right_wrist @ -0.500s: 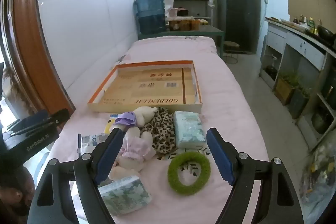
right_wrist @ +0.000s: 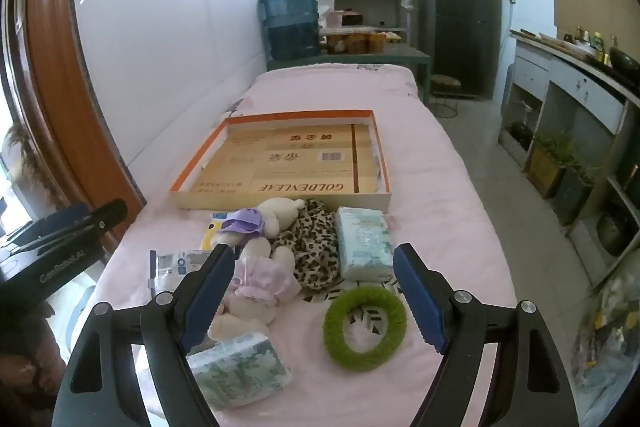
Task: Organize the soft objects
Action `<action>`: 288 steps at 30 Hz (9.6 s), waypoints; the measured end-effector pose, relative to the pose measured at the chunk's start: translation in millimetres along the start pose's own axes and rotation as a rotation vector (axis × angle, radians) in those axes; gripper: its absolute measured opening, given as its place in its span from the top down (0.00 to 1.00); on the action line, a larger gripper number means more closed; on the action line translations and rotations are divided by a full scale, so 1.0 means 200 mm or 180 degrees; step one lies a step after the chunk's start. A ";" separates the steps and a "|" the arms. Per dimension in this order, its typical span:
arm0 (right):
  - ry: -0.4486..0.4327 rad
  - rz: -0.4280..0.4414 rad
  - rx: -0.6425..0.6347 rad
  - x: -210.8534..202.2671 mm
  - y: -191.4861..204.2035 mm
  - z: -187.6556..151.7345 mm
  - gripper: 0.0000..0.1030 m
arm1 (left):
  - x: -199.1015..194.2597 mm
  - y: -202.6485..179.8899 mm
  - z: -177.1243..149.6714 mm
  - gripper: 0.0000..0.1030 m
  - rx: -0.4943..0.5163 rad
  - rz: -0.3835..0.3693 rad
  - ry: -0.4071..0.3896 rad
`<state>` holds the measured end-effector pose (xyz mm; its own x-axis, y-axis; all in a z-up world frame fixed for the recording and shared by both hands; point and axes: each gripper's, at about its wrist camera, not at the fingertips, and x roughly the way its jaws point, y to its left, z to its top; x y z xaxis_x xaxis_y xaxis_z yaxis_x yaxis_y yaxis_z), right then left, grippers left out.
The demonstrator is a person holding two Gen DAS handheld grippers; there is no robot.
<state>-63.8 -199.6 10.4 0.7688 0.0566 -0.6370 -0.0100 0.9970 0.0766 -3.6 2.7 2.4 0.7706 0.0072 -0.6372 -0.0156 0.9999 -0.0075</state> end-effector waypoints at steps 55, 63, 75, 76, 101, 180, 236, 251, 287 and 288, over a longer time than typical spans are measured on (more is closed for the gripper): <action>0.0079 0.0068 0.0014 0.02 -0.01 -0.03 0.20 | -0.02 -0.01 -0.04 0.42 0.0037 -0.0046 0.0079; 0.0084 0.0071 0.0015 0.02 0.00 -0.04 0.20 | -0.02 -0.01 -0.05 0.42 0.0039 -0.0046 0.0081; 0.0090 0.0068 0.0014 0.02 0.00 -0.05 0.20 | -0.02 -0.01 -0.05 0.42 0.0039 -0.0045 0.0082; 0.0091 0.0069 0.0016 0.02 0.00 -0.04 0.20 | -0.02 -0.01 -0.05 0.42 0.0039 -0.0048 0.0084; 0.0241 0.0116 -0.0128 -0.03 -0.01 -0.23 0.20 | -0.08 0.06 -0.29 0.42 0.0061 -0.0455 0.0117; 0.0230 0.0341 0.0018 0.01 -0.25 -0.09 0.82 | -0.12 0.07 -0.17 0.51 0.0096 -0.1494 -0.0203; 0.0966 0.0786 0.0012 1.35 -0.10 0.66 0.81 | 1.19 -0.16 0.60 0.49 -0.0024 -0.0442 0.0425; 0.0979 0.0670 -0.0007 1.37 -0.11 0.62 0.53 | 1.24 -0.16 0.56 0.42 -0.0067 -0.0413 0.0657; 0.0499 0.0463 -0.0212 0.86 -0.06 0.57 0.42 | 0.75 -0.01 0.59 0.33 0.0107 -0.0258 0.0067; 0.0470 0.0444 -0.0217 0.83 -0.06 0.56 0.42 | 0.73 -0.02 0.58 0.33 0.0155 -0.0211 0.0030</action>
<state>136.3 -208.5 -10.0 0.6549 0.1963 -0.7297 -0.1568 0.9800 0.1229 182.3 2.5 -0.5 0.7628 -0.0589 -0.6439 0.0664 0.9977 -0.0126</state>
